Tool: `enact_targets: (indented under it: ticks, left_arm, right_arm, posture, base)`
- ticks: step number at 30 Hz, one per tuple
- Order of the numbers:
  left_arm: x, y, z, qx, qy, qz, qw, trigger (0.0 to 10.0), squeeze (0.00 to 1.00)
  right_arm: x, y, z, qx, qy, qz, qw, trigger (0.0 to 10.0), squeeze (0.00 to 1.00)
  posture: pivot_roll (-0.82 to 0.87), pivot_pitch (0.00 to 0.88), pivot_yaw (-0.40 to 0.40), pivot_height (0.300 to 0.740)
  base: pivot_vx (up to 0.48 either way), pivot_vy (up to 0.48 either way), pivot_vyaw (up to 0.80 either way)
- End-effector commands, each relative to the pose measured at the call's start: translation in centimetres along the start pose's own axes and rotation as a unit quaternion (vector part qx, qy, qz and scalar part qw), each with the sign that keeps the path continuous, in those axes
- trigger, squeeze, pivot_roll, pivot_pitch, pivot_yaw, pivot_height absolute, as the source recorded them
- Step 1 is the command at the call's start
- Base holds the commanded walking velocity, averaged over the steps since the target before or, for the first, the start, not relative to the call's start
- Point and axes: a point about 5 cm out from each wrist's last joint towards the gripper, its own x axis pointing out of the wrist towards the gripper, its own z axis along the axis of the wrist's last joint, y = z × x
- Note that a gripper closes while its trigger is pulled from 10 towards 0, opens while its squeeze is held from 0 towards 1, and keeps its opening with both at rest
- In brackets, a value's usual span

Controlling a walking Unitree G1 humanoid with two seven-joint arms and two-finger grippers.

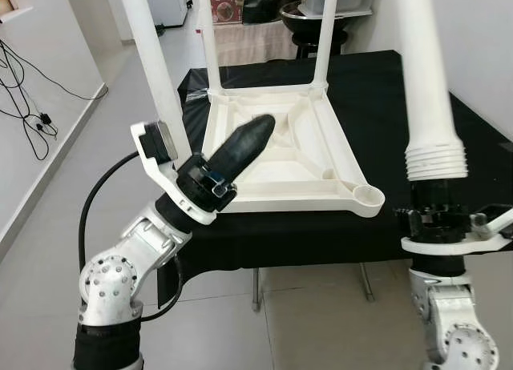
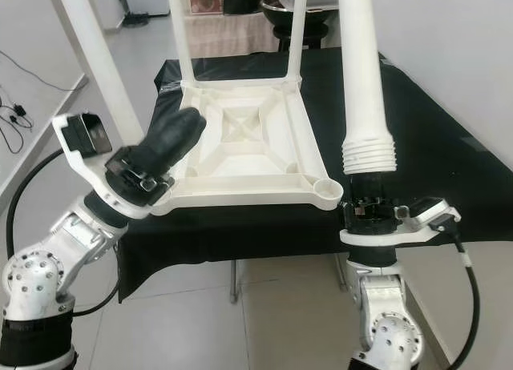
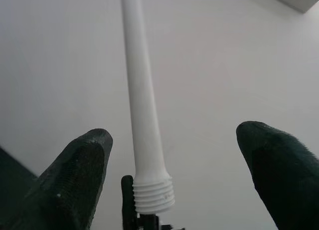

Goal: Building children table

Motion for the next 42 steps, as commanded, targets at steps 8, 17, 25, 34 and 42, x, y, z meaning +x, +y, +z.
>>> enact_targets:
  ticks: [8,17,25,34,42]
  left_arm:
    - [-0.1,-2.2,1.3,-0.053,0.013,-0.063,0.997,10.0,0.00]
    - [-0.1,-3.5,1.8,-0.057,0.028,-0.098,0.993,10.0,0.00]
    - [0.1,-4.6,2.8,-0.043,0.034,-0.102,0.993,10.0,0.00]
    - [-0.3,-5.5,3.8,-0.020,0.038,-0.107,0.993,0.0,0.00]
    - [-0.9,-6.6,4.5,-0.008,0.042,-0.118,0.992,0.0,0.00]
  right_arm:
    - [0.3,1.9,-3.2,0.032,0.175,0.112,0.978,10.0,0.00]
    - [0.5,2.3,-4.0,0.037,0.251,0.158,0.954,10.0,0.00]
    - [-0.3,1.6,-4.8,0.011,0.345,0.166,0.924,10.0,0.00]
    - [-0.8,0.1,-5.0,-0.023,0.398,0.145,0.906,10.0,0.00]
    - [-0.9,-1.0,-5.0,-0.048,0.410,0.121,0.902,10.0,0.00]
  posture:
    - [-0.04,0.065,0.060,0.740]
    - [-0.03,0.060,0.062,0.740]
    - [-0.02,0.060,0.058,0.740]
    - [-0.01,0.058,0.047,0.740]
    - [0.00,0.052,0.038,0.740]
  base:
    - [0.000,0.000,0.00]
    - [0.000,0.000,0.00]
    - [0.000,0.000,0.00]
    - [0.000,0.000,0.00]
    - [0.000,0.000,0.00]
